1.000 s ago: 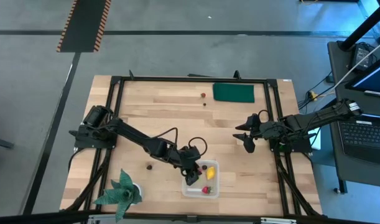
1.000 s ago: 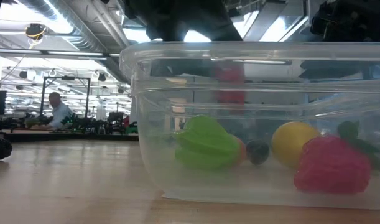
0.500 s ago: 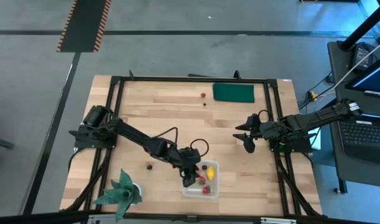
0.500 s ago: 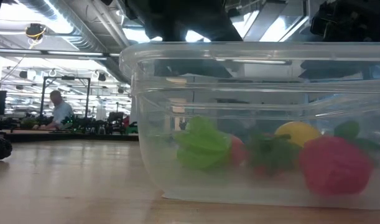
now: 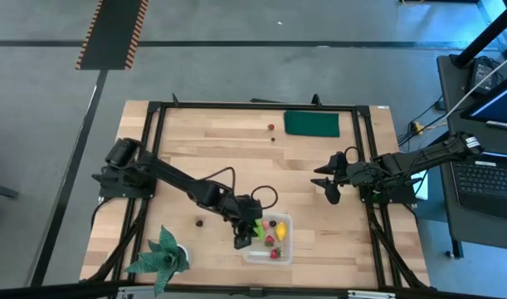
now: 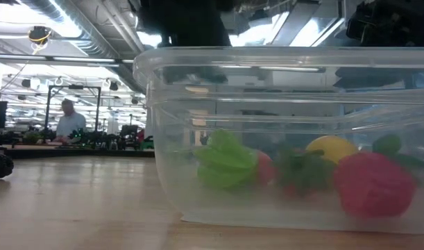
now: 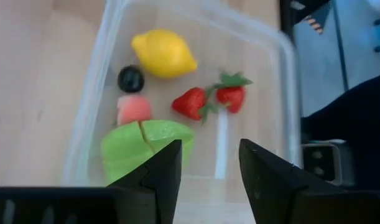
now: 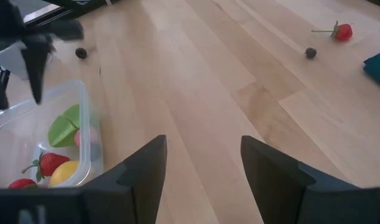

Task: Pick and placing Produce into tupperware
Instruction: Put the blackberry into the transparent bin

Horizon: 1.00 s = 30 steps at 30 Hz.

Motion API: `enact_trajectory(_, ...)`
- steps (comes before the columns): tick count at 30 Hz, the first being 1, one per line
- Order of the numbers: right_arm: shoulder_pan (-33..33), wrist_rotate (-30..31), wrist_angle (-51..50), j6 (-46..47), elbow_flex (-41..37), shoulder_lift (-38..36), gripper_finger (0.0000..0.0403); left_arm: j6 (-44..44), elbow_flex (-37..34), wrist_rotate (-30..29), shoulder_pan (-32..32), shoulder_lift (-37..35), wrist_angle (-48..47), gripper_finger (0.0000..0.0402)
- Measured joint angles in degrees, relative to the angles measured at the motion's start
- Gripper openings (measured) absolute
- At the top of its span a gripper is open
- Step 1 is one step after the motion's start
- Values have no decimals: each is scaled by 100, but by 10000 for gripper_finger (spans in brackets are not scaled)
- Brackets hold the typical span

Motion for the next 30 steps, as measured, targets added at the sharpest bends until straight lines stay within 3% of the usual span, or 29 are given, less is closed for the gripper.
enact_trajectory(8, -12, 16, 6, 4, 2, -2, 208, 315, 2, -19, 82, -829, -900, 159)
enact_trajectory(15, -15, 18, 11, 9, 2, -2, 208, 455, 7, -188, 183, -986, -1146, 162)
enact_trajectory(22, -15, 21, 9, 327, 2, -2, 208, 1008, 2, 851, 658, -1059, -1809, 158)
enact_trajectory(30, -15, 21, 4, 626, 2, 1, 208, 1676, 4, 1300, 870, -1054, -1986, 164)
